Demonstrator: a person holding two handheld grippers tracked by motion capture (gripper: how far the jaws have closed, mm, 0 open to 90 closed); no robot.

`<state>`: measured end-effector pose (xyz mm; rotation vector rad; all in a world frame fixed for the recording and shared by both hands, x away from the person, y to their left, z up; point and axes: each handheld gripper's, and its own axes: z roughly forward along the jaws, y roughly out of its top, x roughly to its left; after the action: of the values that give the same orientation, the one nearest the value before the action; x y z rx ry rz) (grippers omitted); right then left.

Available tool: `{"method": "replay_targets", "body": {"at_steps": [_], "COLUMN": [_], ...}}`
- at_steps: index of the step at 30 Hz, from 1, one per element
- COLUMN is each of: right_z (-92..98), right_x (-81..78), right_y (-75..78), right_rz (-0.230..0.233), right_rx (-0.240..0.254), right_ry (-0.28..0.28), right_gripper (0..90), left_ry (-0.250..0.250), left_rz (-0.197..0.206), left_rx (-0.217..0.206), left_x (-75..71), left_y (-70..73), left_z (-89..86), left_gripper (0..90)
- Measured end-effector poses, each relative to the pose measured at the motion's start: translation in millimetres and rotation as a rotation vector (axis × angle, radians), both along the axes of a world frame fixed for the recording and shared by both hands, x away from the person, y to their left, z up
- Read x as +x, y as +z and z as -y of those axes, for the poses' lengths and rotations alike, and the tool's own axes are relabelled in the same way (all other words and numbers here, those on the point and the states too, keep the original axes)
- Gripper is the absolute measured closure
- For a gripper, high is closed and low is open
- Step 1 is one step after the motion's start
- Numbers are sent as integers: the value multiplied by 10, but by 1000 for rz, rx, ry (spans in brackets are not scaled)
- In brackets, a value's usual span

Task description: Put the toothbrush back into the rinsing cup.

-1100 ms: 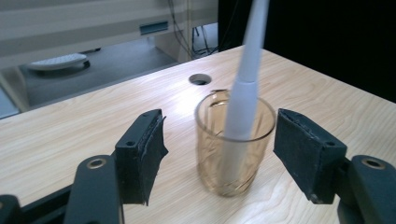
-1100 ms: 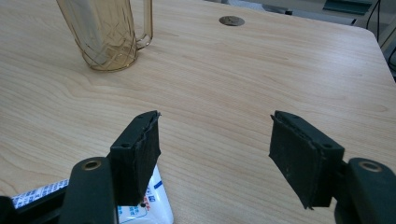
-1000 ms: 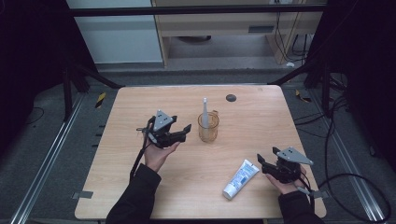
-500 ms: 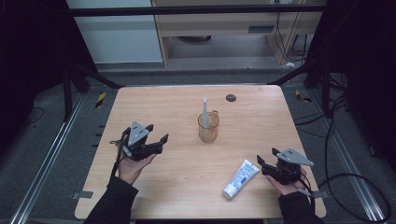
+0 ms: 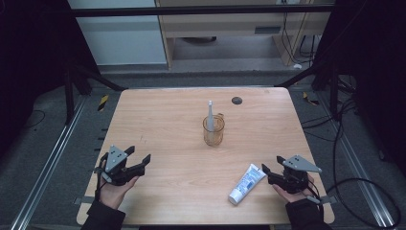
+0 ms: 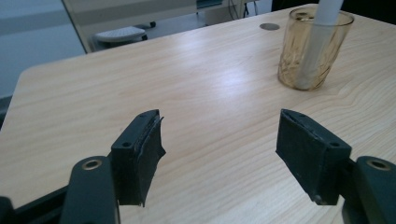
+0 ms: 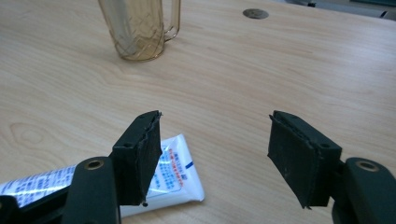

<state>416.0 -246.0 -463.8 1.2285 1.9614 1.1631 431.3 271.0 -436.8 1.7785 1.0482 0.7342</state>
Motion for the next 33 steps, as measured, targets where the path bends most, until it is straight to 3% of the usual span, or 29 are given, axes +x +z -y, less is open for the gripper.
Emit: {"method": "replay_targets", "body": {"at_steps": [6, 10, 18, 28, 30, 33], "right_z": [-80, -143, -210, -326, -345, -340], "right_x": [-98, -153, -224, -328, -335, -307], "right_y": [-10, -18, -36, -97, -107, -141], "right_rz": [-26, -47, -111, -184, -193, -219], "right_rx": [-24, -42, -42, -55, -65, -76], "right_ry": [68, 107, 185, 291, 299, 264], "right_gripper": [343, 377, 542, 760, 784, 820], "left_ry": [22, 22, 21, 34, 36, 39], "left_rz": [-29, -43, -46, -53, -59, -63], "left_rx": [-7, 20, 47, 36, 33, 40], "left_x": [-113, -166, -256, -231, -225, -219], "left_y": [-135, -195, -242, -296, -305, -313], "left_z": [-108, -133, -194, -242, -240, -236], "left_gripper": [289, 303, 351, 394, 394, 396]}}
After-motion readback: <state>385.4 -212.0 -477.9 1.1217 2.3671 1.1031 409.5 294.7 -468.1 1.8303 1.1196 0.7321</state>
